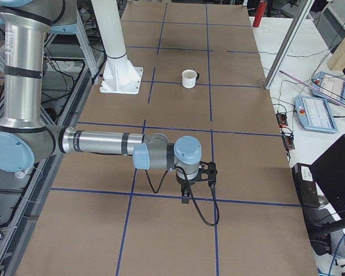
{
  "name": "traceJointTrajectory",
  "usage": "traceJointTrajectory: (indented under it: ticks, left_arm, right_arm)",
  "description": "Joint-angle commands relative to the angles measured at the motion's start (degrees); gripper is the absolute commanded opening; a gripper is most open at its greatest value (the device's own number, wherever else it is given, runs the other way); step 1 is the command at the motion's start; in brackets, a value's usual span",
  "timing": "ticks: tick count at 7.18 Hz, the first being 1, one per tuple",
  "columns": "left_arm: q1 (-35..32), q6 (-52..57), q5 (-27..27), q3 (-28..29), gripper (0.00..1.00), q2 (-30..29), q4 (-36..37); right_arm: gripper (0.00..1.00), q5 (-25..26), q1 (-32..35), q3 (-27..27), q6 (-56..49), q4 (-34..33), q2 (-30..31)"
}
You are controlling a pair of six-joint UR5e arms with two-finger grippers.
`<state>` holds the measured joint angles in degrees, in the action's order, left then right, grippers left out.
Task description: Flip mug
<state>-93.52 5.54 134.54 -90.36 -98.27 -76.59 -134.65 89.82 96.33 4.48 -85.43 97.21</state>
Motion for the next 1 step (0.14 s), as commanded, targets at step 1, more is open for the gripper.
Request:
traceJointTrajectory:
  ticks: [1]
  left_arm:
    - [0.0, 0.0, 0.1, -0.2, 1.0, -0.2, 0.0]
  right_arm:
    - [1.0, 0.0, 0.0, 0.0, 0.0, 0.0, 0.0]
